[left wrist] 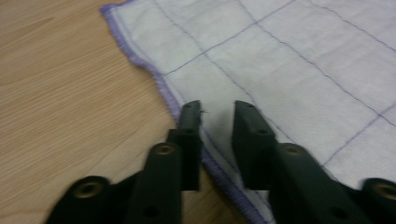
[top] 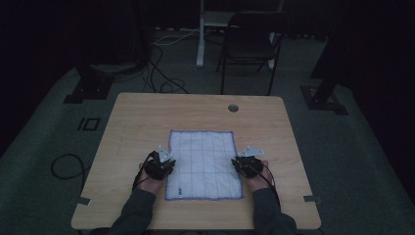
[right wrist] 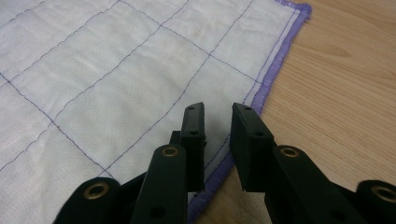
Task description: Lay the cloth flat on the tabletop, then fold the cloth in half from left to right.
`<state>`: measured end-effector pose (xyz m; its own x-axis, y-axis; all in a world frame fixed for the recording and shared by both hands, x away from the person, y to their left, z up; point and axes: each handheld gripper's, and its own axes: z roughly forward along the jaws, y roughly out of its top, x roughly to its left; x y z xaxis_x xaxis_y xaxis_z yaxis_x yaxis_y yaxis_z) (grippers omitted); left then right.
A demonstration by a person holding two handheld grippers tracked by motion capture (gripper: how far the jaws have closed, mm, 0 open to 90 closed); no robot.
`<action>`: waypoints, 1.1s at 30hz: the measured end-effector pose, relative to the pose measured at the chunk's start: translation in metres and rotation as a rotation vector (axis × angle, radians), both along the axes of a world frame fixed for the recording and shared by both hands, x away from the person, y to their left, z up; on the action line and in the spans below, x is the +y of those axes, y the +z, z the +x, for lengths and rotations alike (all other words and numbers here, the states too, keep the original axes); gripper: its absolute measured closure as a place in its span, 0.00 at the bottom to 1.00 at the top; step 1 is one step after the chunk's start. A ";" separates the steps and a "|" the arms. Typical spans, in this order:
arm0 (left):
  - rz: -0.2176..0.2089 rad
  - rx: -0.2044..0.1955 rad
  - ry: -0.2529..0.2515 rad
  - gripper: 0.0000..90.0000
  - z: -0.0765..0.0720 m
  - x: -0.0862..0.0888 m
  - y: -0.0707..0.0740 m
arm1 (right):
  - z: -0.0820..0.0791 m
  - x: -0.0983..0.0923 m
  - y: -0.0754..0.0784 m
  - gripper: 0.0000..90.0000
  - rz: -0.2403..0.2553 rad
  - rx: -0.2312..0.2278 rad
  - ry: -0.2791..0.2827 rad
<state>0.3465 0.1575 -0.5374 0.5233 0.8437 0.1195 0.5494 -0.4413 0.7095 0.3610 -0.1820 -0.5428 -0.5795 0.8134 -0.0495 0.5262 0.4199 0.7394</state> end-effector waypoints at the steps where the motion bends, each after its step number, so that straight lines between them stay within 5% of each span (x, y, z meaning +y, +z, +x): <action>1: -0.009 0.000 0.005 0.76 0.000 0.001 0.000 | 0.000 0.000 0.000 0.84 0.002 0.001 0.001; 18: -0.102 0.033 0.100 0.60 -0.002 0.013 0.005 | 0.000 -0.003 0.000 0.82 0.017 0.008 0.000; 33: -0.137 0.058 0.143 0.53 0.001 0.015 -0.003 | 0.001 -0.002 0.000 0.80 0.019 0.015 -0.005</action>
<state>0.3474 0.1726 -0.5409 0.3995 0.9163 -0.0284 0.6413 -0.2573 0.7228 0.3618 -0.1845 -0.5429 -0.5762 0.8169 -0.0252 0.5393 0.4032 0.7393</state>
